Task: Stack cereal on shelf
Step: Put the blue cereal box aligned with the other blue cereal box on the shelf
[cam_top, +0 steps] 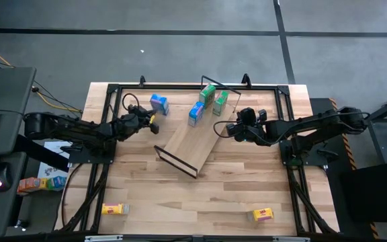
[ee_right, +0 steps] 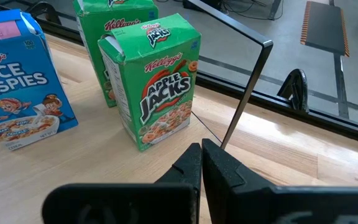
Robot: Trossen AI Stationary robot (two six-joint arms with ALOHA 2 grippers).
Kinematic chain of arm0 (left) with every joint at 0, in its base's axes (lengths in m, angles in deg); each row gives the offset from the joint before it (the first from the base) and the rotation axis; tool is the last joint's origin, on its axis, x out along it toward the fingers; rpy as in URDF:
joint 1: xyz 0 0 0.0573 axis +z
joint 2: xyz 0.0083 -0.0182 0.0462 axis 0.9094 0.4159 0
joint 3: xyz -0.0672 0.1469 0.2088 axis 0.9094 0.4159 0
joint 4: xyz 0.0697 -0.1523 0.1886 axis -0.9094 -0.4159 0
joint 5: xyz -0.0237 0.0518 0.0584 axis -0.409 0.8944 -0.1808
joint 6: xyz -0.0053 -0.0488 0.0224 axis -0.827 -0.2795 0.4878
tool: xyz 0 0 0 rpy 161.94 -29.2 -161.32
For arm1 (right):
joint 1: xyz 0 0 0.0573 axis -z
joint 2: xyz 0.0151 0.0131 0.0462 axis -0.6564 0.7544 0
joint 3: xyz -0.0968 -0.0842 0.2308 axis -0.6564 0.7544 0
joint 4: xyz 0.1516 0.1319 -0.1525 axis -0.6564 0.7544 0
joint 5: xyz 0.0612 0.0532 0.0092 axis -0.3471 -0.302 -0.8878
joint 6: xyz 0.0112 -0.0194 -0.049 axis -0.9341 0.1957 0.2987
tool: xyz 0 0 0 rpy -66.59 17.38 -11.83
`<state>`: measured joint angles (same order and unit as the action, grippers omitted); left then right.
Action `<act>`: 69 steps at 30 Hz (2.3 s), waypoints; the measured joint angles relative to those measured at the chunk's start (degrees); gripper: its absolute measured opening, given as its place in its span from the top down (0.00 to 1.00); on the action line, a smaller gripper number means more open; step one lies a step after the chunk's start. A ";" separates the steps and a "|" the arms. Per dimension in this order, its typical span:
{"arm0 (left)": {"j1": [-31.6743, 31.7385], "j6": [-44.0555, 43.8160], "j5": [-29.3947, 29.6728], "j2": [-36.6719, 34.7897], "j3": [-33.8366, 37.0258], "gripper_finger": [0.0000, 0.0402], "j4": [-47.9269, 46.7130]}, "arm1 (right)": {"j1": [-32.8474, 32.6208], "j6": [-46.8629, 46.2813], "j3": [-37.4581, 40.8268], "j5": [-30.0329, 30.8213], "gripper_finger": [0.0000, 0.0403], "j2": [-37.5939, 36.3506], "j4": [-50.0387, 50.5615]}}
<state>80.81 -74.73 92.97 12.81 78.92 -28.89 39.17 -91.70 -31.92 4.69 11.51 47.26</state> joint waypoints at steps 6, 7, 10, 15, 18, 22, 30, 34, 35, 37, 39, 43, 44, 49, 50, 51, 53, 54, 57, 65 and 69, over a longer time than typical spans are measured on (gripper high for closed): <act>-2.74 2.65 -9.43 -6.01 -0.26 1.00 -2.47 | -0.01 0.13 0.00 0.00 1.00 0.02 0.04; -2.87 3.94 -8.67 -7.14 -0.99 1.00 -5.02 | 0.01 0.13 0.00 0.00 1.00 0.02 0.04; -2.07 6.34 -5.09 -10.14 -6.11 0.97 -17.07 | 0.00 0.14 0.00 -0.07 1.00 0.04 0.04; 1.65 12.30 -5.67 -10.36 -20.19 0.87 -35.89 | -0.02 0.13 0.00 -0.09 1.00 0.04 0.00; 5.29 18.61 -8.16 -8.23 -29.65 0.79 -43.72 | 0.00 0.12 0.00 -0.30 1.00 0.04 0.00; 11.43 25.69 -12.56 -2.89 -43.50 0.68 -55.15 | 0.00 0.13 0.00 -0.52 1.00 0.04 0.02; 22.58 29.87 -19.56 16.80 -70.99 0.48 -82.50 | -0.02 0.17 0.00 -0.68 1.00 0.04 0.19; 25.10 30.24 -27.22 25.33 -79.08 0.40 -94.99 | -0.01 0.17 0.00 -0.78 1.00 0.04 0.92; 25.41 31.26 -30.27 26.56 -79.49 0.39 -96.71 | -0.01 0.17 0.00 -0.82 1.00 0.04 1.26; 25.52 33.96 -35.65 28.16 -79.07 0.37 -97.84 | 0.00 0.20 0.02 -0.85 1.00 0.04 1.95; 25.14 37.16 -38.67 28.90 -78.01 0.36 -97.30 | 0.00 0.20 0.04 -0.85 1.00 0.04 2.84; 23.71 41.36 -39.90 28.71 -76.17 0.36 -94.58 | 0.01 0.22 0.04 -0.01 1.00 0.04 3.98; 23.42 42.13 -40.46 28.39 -76.01 0.36 -94.13 | -0.02 0.22 0.04 0.43 1.00 0.04 4.02; 22.04 44.97 -46.20 25.28 -76.02 0.36 -93.59 | 0.88 0.25 0.04 0.79 1.00 0.04 4.11; 21.75 45.48 -46.21 24.85 -75.98 0.36 -93.86 | 1.19 0.31 0.04 0.59 1.00 0.04 4.20; 21.36 46.31 -45.40 24.18 -75.55 0.36 -93.84 | 1.47 0.44 0.04 0.39 1.00 0.04 4.24; 20.59 49.06 -40.16 22.92 -74.17 0.37 -94.05 | 1.82 0.44 0.04 0.14 1.00 0.04 4.36; 20.32 50.58 -36.95 22.52 -73.52 0.38 -94.02 | 1.91 0.43 0.04 0.06 1.00 0.04 4.39; 20.10 52.00 -28.03 22.15 -71.94 0.39 -92.62 | 1.88 0.44 0.04 -0.21 1.00 0.04 4.37; 21.12 44.09 -23.01 22.33 -71.47 0.39 -88.47 | 1.88 0.24 0.04 -0.24 1.00 0.04 4.33; 21.83 45.45 -22.96 22.33 -71.47 0.39 -87.43 | 1.88 0.20 0.04 -0.26 1.00 0.04 4.33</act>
<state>102.65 -29.28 70.01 35.14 7.45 -116.31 41.06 -91.50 -31.88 4.42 11.55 51.58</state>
